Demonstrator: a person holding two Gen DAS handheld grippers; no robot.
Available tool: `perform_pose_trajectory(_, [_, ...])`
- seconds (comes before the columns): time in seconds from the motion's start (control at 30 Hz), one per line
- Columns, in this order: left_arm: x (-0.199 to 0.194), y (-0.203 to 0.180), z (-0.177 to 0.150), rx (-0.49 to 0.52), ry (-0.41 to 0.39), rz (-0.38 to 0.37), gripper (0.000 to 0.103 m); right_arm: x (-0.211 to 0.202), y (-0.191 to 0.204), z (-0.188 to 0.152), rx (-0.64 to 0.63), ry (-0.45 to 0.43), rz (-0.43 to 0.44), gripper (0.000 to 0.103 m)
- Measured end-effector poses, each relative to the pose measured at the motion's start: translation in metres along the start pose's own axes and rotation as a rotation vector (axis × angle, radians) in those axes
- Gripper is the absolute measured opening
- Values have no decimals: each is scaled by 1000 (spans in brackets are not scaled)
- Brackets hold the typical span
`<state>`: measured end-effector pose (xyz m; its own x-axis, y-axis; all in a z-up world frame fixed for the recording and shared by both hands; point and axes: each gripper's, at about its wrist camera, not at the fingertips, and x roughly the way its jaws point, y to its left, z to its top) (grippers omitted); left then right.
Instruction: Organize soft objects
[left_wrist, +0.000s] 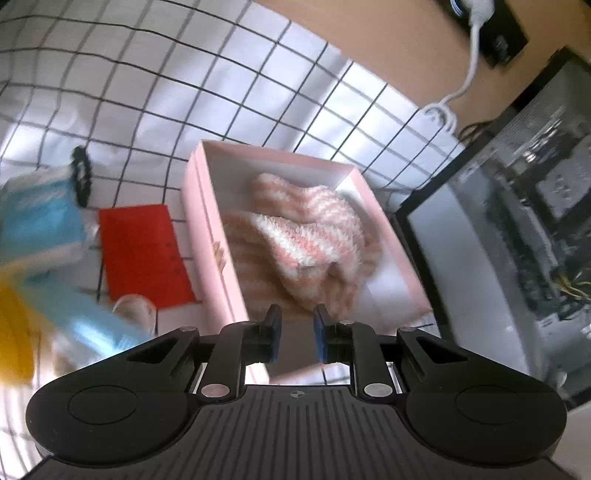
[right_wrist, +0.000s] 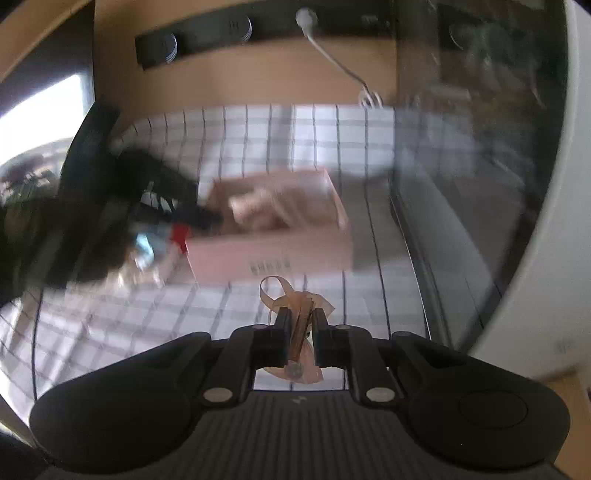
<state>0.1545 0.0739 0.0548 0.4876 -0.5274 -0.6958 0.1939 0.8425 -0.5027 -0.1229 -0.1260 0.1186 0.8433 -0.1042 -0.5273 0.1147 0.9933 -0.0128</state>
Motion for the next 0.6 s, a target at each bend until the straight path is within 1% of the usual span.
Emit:
perform_pose_trajectory(0.07, [-19,0,-9,-1,-31,-20,20,6,0,25,-3,-35,32,12])
perform_pose_trajectory(0.1, [-32,0,-15,15,-55,-21,20,11,1,40,-9,-62,48,12])
perform_pose_trajectory(0.13, [-44,-1,-25,40,-81,-10,20,16,3,59,-18,-98,63,12])
perform_pose_trajectory(0.17, [-54,-5,-26,58,-96,1,20,22,5,78,-35,-142,76,12])
perform_pose_trajectory(0.23, [-73,-8,-47,107,-120,31,20,41,12,115,-52,-220,86,12])
perform_pose_trajectory(0.27, [-79,-8,-56,120,-117,48,21,54,15,132,-50,-248,93,14])
perform_pose_trajectory(0.3, [-84,-7,-62,125,-111,67,20,67,17,145,-50,-254,98,23])
perform_pose_trajectory(0.37, [-90,1,-75,115,-93,118,20,100,21,162,-49,-195,82,36])
perform_pose_trajectory(0.43, [-101,16,-90,78,-90,168,20,122,25,157,-35,-111,82,36])
perform_pose_trajectory(0.47, [-108,26,-97,52,-94,195,20,128,27,147,-34,-71,102,36])
perform_pose_trajectory(0.5, [-113,35,-103,30,-98,213,20,132,31,134,-46,-37,126,40])
perform_pose_trajectory(0.57, [-123,51,-111,-30,-101,250,20,137,42,109,-95,12,130,44])
perform_pose_trajectory(0.6, [-128,62,-116,-68,-104,266,20,139,49,98,-118,32,125,44])
